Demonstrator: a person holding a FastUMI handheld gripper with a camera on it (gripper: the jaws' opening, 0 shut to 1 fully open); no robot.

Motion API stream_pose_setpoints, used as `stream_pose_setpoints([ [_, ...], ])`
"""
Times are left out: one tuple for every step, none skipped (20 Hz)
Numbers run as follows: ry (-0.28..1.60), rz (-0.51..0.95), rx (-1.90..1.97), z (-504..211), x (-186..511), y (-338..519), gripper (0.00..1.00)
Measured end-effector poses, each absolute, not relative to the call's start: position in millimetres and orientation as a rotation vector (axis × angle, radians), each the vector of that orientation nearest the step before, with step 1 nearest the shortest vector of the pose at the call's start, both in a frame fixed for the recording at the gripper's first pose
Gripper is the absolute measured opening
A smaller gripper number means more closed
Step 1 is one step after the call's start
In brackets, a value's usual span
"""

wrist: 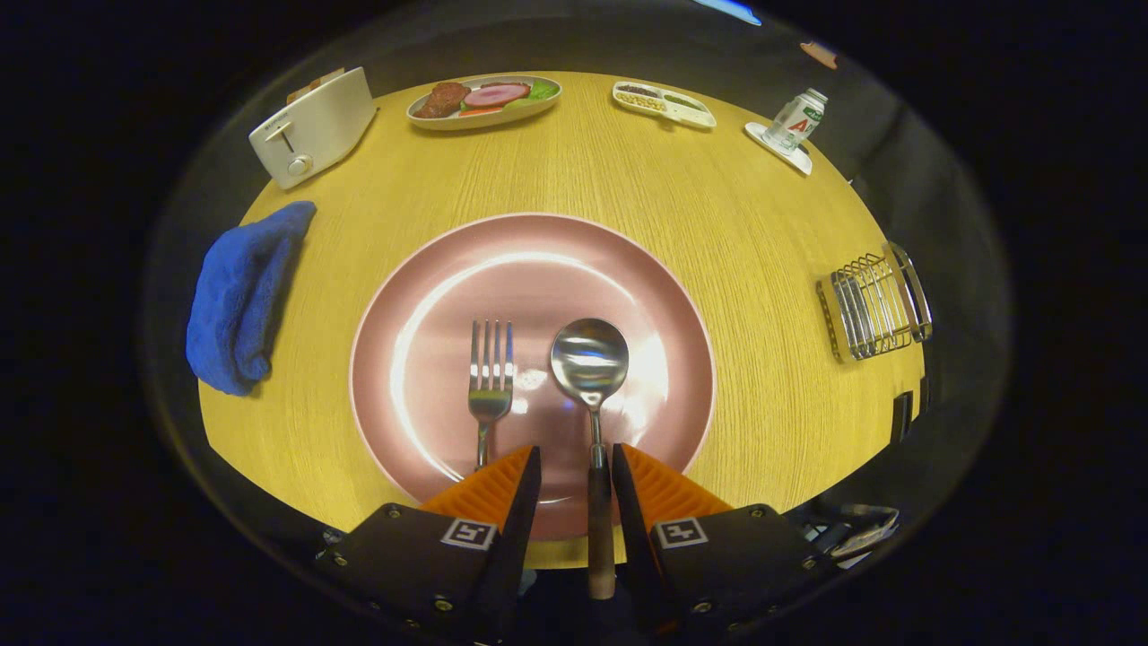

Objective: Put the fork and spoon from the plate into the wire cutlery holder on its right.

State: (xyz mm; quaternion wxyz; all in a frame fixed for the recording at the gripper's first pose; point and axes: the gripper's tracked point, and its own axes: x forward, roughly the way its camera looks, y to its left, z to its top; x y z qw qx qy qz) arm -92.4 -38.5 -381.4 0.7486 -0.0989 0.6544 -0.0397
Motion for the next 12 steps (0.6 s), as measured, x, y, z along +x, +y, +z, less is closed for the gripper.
stream_pose_setpoints([
  [1.446,-0.082,-0.214,-382.8,-93.8,-38.6,0.47],
  [1.441,-0.077,-0.197,-386.1,-91.4,-36.6,0.47],
  [1.45,-0.078,-0.196,-384.0,-92.0,-36.6,0.43],
  [1.449,-0.071,-0.18,-383.4,-87.1,-32.9,0.35],
  [1.453,-0.062,-0.19,-382.0,-87.8,-32.2,0.34],
  [1.464,-0.056,-0.205,-385.6,-88.3,-33.3,0.17],
  [1.465,-0.056,-0.225,-386.2,-86.7,-34.2,0.17],
  [1.466,-0.038,-0.244,-383.3,-85.8,-33.6,0.13],
  [1.47,-0.025,-0.264,-385.5,-85.2,-32.4,0.08],
  [1.479,-0.014,-0.279,-384.4,-84.7,-30.1,0.03],
  [1.483,-0.015,-0.287,-383.0,-85.1,-29.8,0.03],
  [1.484,-0.011,-0.292,-381.3,-82.7,-28.8,0.03],
])
